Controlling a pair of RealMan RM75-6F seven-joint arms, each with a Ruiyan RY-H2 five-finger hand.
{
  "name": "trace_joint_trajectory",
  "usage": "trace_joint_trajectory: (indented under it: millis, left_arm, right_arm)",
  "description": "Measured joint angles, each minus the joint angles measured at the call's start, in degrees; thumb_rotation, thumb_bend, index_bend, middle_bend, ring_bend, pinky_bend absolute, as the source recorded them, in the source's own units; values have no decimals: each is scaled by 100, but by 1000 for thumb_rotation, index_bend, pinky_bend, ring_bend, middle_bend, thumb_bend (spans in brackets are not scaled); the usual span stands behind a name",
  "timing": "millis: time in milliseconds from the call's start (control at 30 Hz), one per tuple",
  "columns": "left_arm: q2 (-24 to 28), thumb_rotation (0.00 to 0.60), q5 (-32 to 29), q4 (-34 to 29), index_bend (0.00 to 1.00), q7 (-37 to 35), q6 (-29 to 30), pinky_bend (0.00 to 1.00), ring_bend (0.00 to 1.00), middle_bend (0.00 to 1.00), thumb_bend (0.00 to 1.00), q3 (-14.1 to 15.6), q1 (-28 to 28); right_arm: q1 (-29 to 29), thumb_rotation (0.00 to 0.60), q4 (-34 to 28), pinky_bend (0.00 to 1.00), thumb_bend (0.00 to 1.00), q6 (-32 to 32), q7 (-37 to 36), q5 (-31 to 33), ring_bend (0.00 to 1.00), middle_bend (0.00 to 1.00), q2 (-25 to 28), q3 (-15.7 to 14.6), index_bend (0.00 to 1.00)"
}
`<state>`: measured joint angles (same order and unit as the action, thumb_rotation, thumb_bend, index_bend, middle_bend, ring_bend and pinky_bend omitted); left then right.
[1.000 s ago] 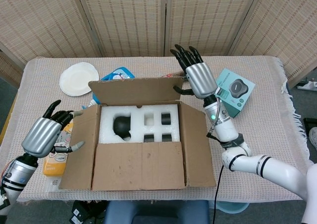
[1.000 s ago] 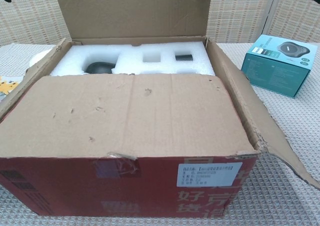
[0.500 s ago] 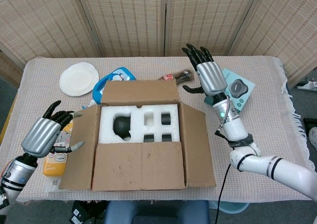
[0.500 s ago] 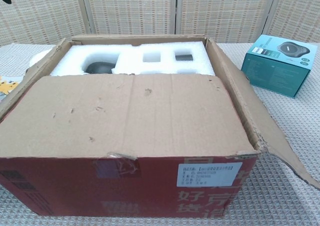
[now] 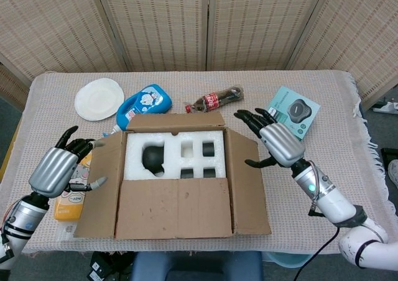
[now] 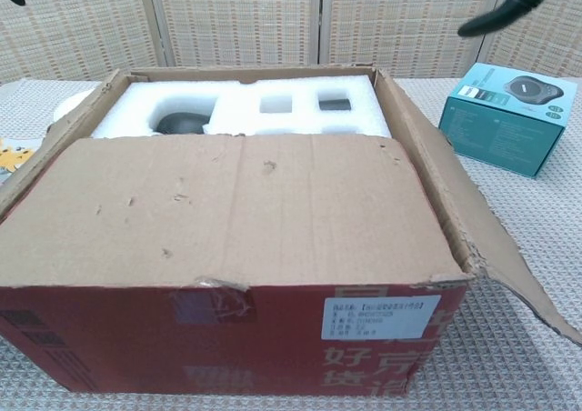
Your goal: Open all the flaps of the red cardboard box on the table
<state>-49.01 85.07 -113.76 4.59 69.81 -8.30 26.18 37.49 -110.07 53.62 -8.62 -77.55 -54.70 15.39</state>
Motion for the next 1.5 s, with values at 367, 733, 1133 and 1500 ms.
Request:
trace_joint_trajectory:
  millis: [367, 733, 1133, 1500]
  left_arm:
    - [5, 130, 50, -28, 263, -119, 7, 0, 285, 299, 233, 18, -21]
    - [12, 128, 98, 40, 268, -250, 31, 0, 285, 299, 232, 48, -66]
    - [-12, 123, 120, 172, 269, -420, 33, 0, 284, 299, 232, 80, -102]
    - [4, 121, 135, 233, 272, -498, 53, 0, 284, 299, 233, 90, -131]
  right_arm:
    - [-11, 272, -465, 0, 94, -605, -818, -706, 136, 158, 314, -473, 139]
    - [482, 270, -504, 0, 95, -1203, -726, -728, 154, 232, 69, -584, 139]
    - [810, 270, -425, 0, 94, -1505, -132, -287, 151, 241, -260, -618, 139]
    - [946, 264, -486, 0, 94, -1602, -48, 14, 137, 245, -391, -642, 139]
